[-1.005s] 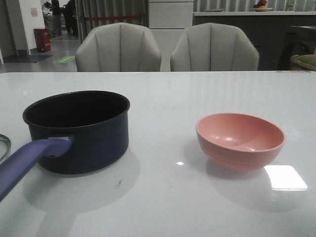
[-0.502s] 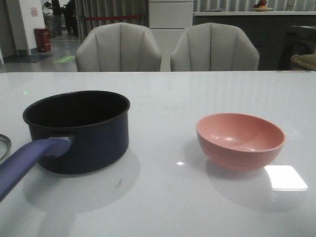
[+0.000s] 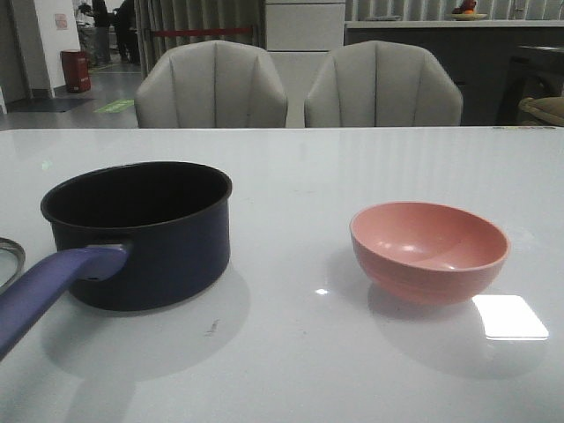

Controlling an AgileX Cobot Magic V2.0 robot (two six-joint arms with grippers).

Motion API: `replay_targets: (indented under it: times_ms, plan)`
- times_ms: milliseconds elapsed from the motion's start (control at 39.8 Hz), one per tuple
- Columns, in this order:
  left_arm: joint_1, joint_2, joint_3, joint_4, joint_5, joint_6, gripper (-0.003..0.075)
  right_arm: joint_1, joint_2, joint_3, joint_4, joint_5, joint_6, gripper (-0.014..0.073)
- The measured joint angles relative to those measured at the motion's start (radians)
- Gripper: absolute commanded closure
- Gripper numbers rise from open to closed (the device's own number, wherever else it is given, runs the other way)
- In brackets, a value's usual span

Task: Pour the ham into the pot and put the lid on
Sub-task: 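Lift the lid with the left gripper and carry it over the pot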

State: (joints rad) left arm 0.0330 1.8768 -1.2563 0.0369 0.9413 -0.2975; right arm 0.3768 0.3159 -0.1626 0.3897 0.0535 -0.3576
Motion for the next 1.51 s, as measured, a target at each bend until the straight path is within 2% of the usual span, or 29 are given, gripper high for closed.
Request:
replay_targets:
  times_ms: [100,603,1005,1206,1357,1507]
  plan:
    - [0.0,0.001,-0.004,-0.001,-0.009,0.002,0.035,0.0,0.0,0.0,0.0,0.0,0.0,0.0433]
    - [0.0,-0.014,-0.006,-0.002,-0.022,0.027,0.0356,0.0,0.0,0.0,0.0,0.0,0.0,0.0433]
    - [0.0,-0.174,-0.006,-0.003,-0.046,0.074,0.0356,0.0,0.0,0.0,0.0,0.0,0.0,0.0433]
    - [-0.002,-0.277,-0.01,-0.047,-0.038,0.174,0.0356,0.0,0.0,0.0,0.0,0.0,0.0,0.0433]
    - [-0.061,-0.299,-0.068,-0.054,0.029,0.21,0.0356,0.0,0.0,0.0,0.0,0.0,0.0,0.0433]
    - [-0.189,-0.299,-0.151,-0.059,0.064,0.247,0.0356,0.0,0.0,0.0,0.0,0.0,0.0,0.0433]
